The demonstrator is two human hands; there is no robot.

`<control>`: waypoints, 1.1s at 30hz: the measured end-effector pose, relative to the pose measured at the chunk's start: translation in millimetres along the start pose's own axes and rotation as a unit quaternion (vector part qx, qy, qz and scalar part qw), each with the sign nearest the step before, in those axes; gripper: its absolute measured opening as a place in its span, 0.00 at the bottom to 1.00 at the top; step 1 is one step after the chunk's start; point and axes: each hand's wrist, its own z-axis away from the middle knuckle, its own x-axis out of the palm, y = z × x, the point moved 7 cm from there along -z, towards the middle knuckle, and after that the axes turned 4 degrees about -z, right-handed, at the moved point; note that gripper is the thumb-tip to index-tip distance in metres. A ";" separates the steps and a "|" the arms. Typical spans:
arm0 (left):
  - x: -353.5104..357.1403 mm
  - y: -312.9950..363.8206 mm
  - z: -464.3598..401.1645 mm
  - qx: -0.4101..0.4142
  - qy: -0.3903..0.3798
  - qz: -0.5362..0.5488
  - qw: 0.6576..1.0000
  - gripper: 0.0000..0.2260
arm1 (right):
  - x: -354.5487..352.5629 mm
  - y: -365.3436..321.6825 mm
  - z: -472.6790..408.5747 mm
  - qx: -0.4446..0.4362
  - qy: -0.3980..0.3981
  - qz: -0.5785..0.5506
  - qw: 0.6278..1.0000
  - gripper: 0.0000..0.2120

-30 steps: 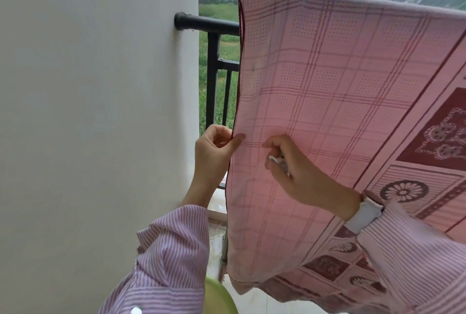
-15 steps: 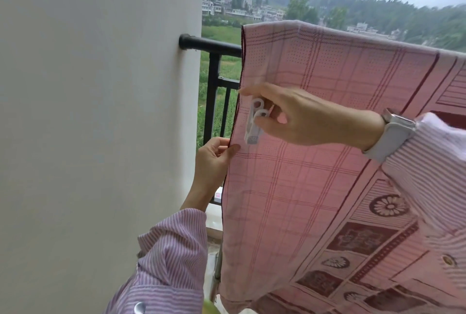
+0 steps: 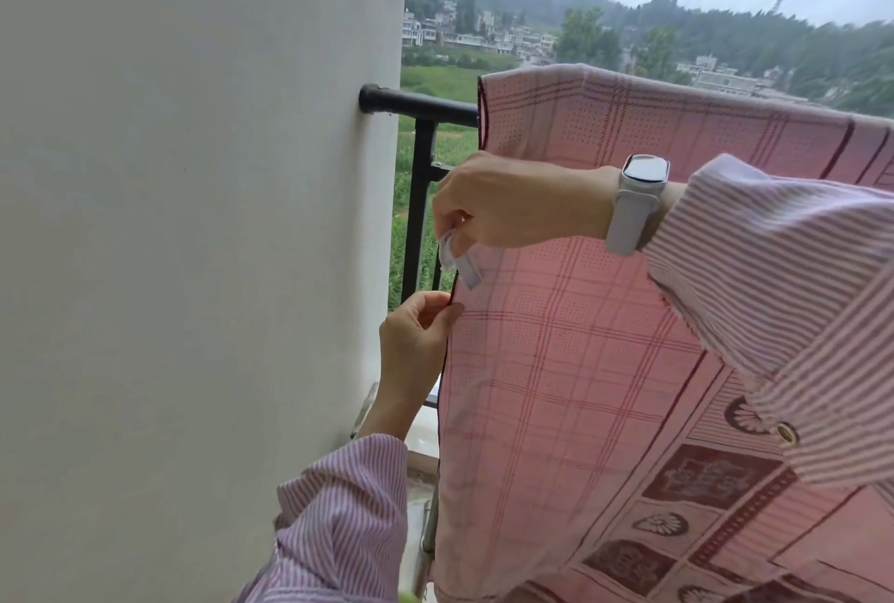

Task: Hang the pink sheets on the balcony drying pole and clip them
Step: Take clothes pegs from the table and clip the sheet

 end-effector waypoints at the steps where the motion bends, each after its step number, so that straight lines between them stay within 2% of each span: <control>1: -0.3 0.1 0.2 0.001 0.001 -0.002 1.000 0.04 | 0.9 0.8 -0.8 0.002 -0.002 -0.006 1.000 0.03; 4: -1.1 -0.5 0.2 0.002 0.010 -0.003 1.000 0.03 | 5.8 0.5 -3.0 -0.007 -0.009 0.021 1.000 0.03; 6: -1.1 -0.8 1.1 0.004 0.021 -0.003 1.000 0.03 | 10.4 -3.1 -1.7 -0.035 -0.007 0.096 0.995 0.06; 9: -2.3 -1.6 2.3 -0.001 0.036 -0.003 0.999 0.03 | 16.1 -6.9 6.4 -0.082 0.012 0.293 0.953 0.15; 11: -2.9 -1.5 2.3 -0.006 0.038 -0.005 0.999 0.03 | 17.4 -5.4 16.4 -0.092 0.034 0.353 0.930 0.19; 14: -4.2 1.6 3.9 -0.010 0.032 -0.025 0.999 0.03 | 18.6 -1.8 38.6 -0.101 0.095 0.335 0.932 0.25; 17: -3.6 7.6 17.1 -0.002 0.044 -0.073 0.996 0.05 | 27.9 3.4 79.0 -0.088 0.231 0.257 0.934 0.18; 19: -1.2 11.4 35.3 0.021 0.086 -0.145 0.986 0.11 | 45.0 14.4 115.1 -0.039 0.310 0.200 0.929 0.17; 22: 28.1 27.7 75.5 0.099 0.098 -0.232 0.963 0.17 | 80.9 34.1 174.7 0.065 0.352 0.130 0.925 0.18; 24: 68.0 38.8 103.4 0.150 0.055 -0.287 0.945 0.19 | 104.6 46.8 222.6 0.135 0.347 0.105 0.922 0.18; 27: 148.9 52.1 146.7 0.204 -0.051 -0.347 0.914 0.19 | 134.0 69.8 314.5 0.235 0.330 0.066 0.912 0.17; 33: 337.2 92.4 254.7 0.246 -0.219 -0.371 0.868 0.20 | 169.5 115.1 556.4 0.440 0.293 0.024 0.849 0.17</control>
